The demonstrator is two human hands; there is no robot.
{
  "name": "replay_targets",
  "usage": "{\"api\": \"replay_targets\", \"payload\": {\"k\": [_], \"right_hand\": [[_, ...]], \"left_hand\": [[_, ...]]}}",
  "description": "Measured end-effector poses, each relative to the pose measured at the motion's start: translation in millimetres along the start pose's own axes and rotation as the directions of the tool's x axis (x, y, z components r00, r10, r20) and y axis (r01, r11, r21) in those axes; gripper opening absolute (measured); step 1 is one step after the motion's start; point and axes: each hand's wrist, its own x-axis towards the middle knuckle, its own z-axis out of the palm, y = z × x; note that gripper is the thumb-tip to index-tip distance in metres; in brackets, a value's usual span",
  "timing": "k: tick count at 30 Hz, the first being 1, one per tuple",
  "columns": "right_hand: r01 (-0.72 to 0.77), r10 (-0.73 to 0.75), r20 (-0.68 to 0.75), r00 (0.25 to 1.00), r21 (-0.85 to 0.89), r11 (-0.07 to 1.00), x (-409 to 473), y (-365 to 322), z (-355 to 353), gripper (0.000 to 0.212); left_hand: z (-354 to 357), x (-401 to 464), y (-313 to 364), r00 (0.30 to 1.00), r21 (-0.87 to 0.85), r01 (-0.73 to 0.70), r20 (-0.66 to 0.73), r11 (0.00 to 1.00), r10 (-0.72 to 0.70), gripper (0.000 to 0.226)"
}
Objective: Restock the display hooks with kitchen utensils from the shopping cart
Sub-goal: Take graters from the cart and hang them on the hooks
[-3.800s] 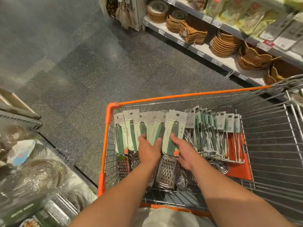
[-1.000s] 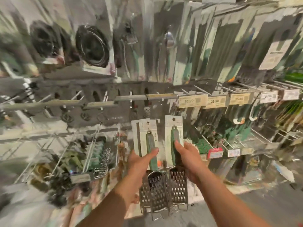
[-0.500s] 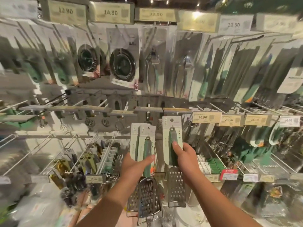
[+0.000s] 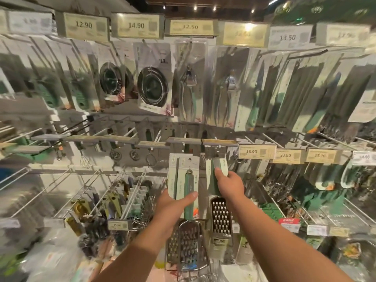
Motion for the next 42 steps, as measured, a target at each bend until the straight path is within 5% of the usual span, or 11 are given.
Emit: {"api": "replay_targets", "payload": {"k": [3,5,10,14,19,24,29,32,38,42], "right_hand": [[-0.084,0.09,0.081,0.993,-0.073,0.994,6,-19,-2,0.072],[-0.056,0.06,0.136,0.989,-0.032,0.998,-1,-26,-1,0.076],[0.013,-0.054,0.28,0.958,0.146,0.989,-31,-25,-5,0.03],[-0.045,-0.046,0.426,0.904,0.2,0.979,-39,-11,-4,0.024],[-0.054,-0.017,0.361,0.933,0.184,0.981,-37,6,-2,0.017],[-0.049,-0.05,0.412,0.91,0.225,0.973,-39,16,0,0.025],[-0.048,-0.072,0.44,0.895,0.256,0.965,-37,20,-7,0.017],[-0.066,-0.058,0.397,0.916,0.292,0.954,-36,24,-10,0.015],[0.002,-0.118,0.365,0.924,0.303,0.953,-34,26,-19,0.015],[0.13,-0.21,0.234,0.949,0.316,0.94,-29,29,-26,0.024]], "left_hand": [[0,-2,8,0.998,-0.049,0.06,0.029,0.997,-0.058,0.065],[1,2,9,0.996,-0.054,0.085,0.035,0.995,-0.083,0.062],[6,7,6,0.994,-0.069,0.097,0.063,0.993,-0.093,0.04],[15,2,6,0.988,-0.126,0.13,0.098,0.983,-0.118,0.066],[24,0,2,0.992,-0.21,0.116,0.063,0.971,-0.105,0.083],[31,13,-19,0.999,-0.162,0.049,-0.006,0.986,-0.051,0.124],[34,4,-8,0.999,-0.118,0.053,0.017,0.992,-0.052,0.053],[34,2,-4,0.995,-0.123,0.103,0.031,0.987,-0.1,0.034],[34,2,3,0.994,-0.108,0.092,0.068,0.99,-0.085,0.025],[31,8,1,0.998,-0.12,0.049,0.035,0.992,-0.045,0.072]]}}
